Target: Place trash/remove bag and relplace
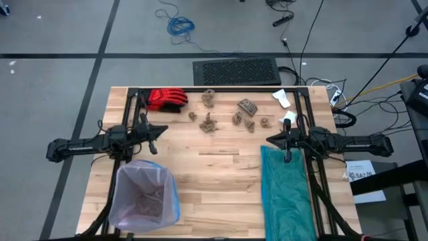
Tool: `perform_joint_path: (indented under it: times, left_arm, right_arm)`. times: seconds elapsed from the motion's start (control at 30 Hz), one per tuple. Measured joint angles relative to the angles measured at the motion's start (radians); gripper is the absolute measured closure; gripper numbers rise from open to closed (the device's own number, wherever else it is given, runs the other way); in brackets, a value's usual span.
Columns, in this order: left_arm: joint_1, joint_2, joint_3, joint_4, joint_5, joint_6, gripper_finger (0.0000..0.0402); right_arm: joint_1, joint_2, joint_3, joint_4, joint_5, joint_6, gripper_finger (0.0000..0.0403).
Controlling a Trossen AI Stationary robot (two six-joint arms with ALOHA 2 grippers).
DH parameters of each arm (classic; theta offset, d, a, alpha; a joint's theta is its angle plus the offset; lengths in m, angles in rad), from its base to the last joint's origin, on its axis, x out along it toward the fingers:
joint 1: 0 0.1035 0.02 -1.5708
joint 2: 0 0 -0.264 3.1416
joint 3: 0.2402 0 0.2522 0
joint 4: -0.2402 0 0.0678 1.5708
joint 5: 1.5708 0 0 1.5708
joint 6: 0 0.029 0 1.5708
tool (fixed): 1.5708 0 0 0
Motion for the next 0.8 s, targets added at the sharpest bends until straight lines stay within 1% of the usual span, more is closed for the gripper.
perform_joint_path:
  times: [0.5,0.6,0.67,0.73,0.8]
  left_arm:
    - [0.0,0.0,0.0,0.0,0.0,0.0,0.0402]
    - [0.0,0.0,0.0,0.0,0.0,0.0,0.0402]
    - [0.0,0.0,0.0,0.0,0.0,0.0,0.0402]
    - [0.0,0.0,0.0,0.0,0.0,0.0,0.0402]
    - [0.0,0.0,0.0,0.0,0.0,0.0,0.0402]
  right_arm:
    - [-0.001,0.0,0.0,0.01,0.0,0.0,0.0403]
    - [-0.001,0.0,0.0,0.078,-0.001,0.001,0.0403]
    - [0.0,0.0,0.0,0.153,-0.003,0.034,0.0403]
    - [-0.001,0.0,0.0,0.267,-0.002,0.06,0.0403]
    - [-0.001,0.0,0.0,0.417,-0.002,0.045,0.0403]
